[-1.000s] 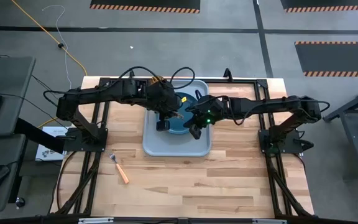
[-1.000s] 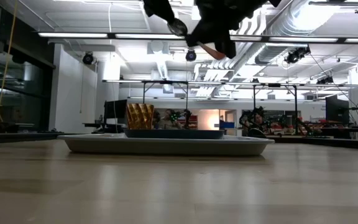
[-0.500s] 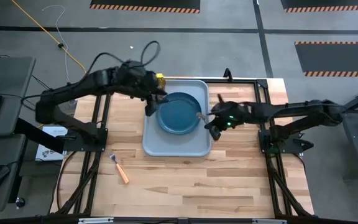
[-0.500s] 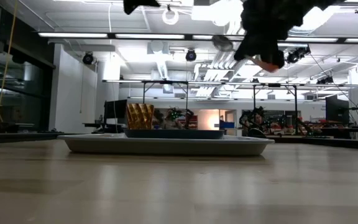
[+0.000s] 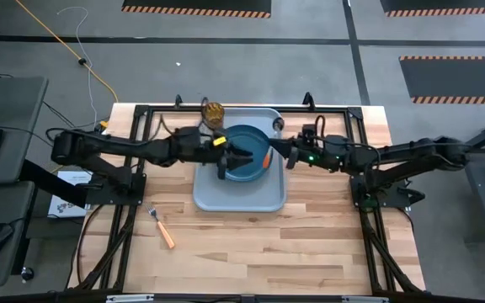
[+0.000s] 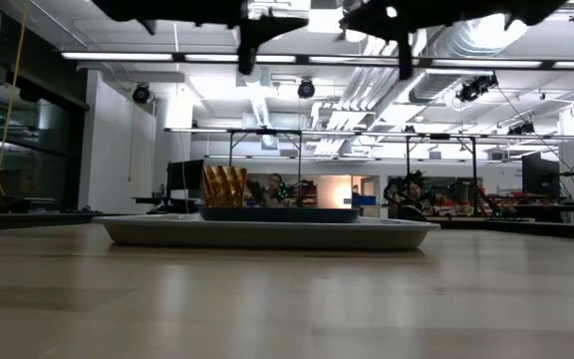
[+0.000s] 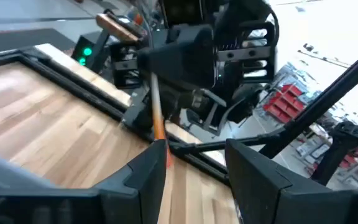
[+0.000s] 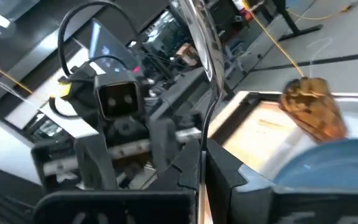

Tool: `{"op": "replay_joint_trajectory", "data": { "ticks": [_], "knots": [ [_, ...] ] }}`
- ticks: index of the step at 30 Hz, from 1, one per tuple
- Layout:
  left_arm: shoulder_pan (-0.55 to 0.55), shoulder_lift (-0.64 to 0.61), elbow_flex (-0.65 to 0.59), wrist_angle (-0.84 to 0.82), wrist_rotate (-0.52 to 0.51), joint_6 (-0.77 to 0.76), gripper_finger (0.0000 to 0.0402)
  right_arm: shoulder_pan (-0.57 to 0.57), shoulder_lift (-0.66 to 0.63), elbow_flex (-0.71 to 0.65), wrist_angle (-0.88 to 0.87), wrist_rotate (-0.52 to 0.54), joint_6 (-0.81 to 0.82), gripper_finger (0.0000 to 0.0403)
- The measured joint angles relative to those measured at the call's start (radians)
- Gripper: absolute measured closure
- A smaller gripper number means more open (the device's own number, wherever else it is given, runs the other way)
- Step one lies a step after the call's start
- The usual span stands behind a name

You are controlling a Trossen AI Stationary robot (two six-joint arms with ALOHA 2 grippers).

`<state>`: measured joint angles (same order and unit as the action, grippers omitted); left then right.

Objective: Pick and place plate/cup/fork/spoon on tray
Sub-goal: Put the orange spoon on the bottom side of the light blue tray

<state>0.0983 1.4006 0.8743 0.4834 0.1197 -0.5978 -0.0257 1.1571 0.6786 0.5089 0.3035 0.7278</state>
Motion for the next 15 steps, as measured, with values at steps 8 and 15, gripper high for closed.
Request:
{"op": "replay_joint_trajectory", "data": {
  "ticks": [8,15],
  "knots": [
    [-0.018,0.102,0.077,-0.004,0.000,0.000,0.0188,-0.008,0.079,0.099,-0.010,-0.103,-0.027,0.0403],
    [-0.019,0.119,0.085,-0.017,0.035,0.027,0.0171,-0.007,0.097,0.123,-0.009,-0.093,-0.032,0.0403]
  ]
}}
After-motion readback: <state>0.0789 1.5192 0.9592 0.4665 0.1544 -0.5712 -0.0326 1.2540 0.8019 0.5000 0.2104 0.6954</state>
